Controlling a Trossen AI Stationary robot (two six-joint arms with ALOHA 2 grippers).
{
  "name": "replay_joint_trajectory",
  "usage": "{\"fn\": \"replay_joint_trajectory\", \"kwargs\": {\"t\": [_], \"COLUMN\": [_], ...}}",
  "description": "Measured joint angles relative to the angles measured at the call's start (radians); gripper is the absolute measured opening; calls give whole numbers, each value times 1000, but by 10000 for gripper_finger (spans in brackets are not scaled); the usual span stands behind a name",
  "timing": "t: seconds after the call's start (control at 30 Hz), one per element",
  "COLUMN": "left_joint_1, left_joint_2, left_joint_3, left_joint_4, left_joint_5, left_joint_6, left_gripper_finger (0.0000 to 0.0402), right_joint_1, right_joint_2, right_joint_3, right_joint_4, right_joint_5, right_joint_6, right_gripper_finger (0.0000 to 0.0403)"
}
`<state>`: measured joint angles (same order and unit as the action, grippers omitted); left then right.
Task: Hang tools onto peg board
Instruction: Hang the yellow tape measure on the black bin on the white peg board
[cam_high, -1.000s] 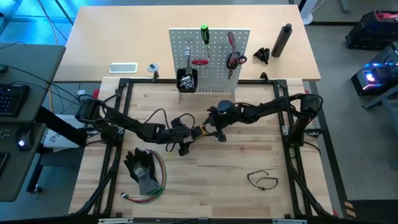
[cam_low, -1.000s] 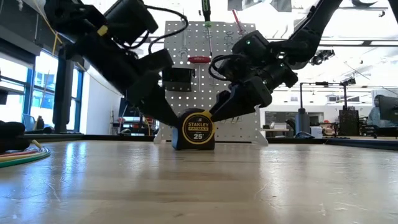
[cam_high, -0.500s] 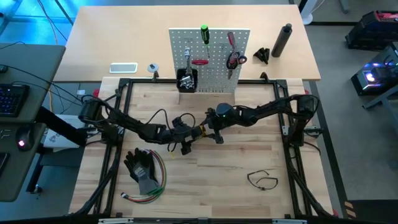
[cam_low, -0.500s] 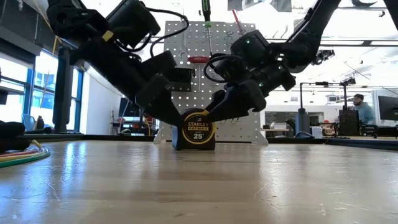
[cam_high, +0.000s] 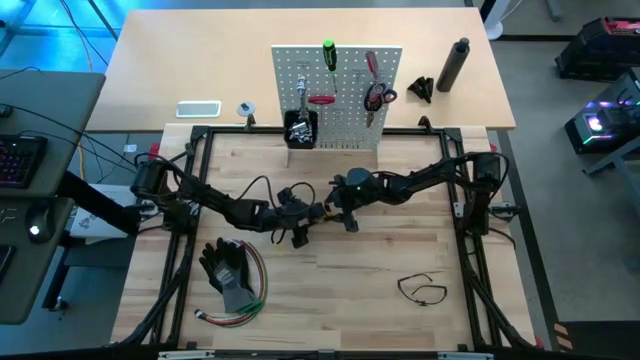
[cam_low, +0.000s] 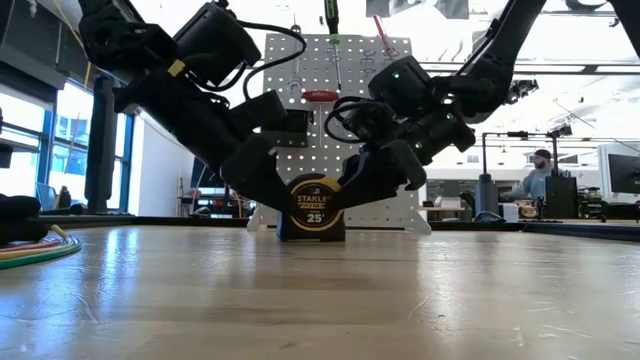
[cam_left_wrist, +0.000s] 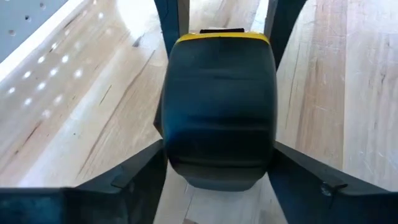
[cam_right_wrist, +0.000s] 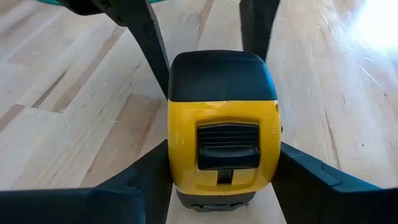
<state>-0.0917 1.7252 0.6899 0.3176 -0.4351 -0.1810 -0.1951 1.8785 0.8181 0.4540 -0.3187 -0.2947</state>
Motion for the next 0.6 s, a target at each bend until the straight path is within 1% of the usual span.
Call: {"fn": "replay_joint_trajectory", "kwargs": {"t": [0.17,0.33,0.47,0.6], "left_joint_1": [0,1,8,26], "left_joint_2": [0,-20,-65,-138], "left_joint_3": [1,11,34,38], "left_joint_4": [-2,-41,-150,-242], "left_joint_5": [-7,-31,-61,-72], "left_joint_6": [12,43,70,104], "left_gripper_finger": [213,211,211,211], "right_joint_1": [1,4,5,4], "right_joint_2": [0,0,0,-1], "right_joint_3": [-1,36,100,177], "right_joint_4": [13,-31,-104,-190], "right_joint_5": [7,35,48,80], "right_joint_6": [-2,-18,-43,-73], "right_gripper_finger": [216,216,216,216]}}
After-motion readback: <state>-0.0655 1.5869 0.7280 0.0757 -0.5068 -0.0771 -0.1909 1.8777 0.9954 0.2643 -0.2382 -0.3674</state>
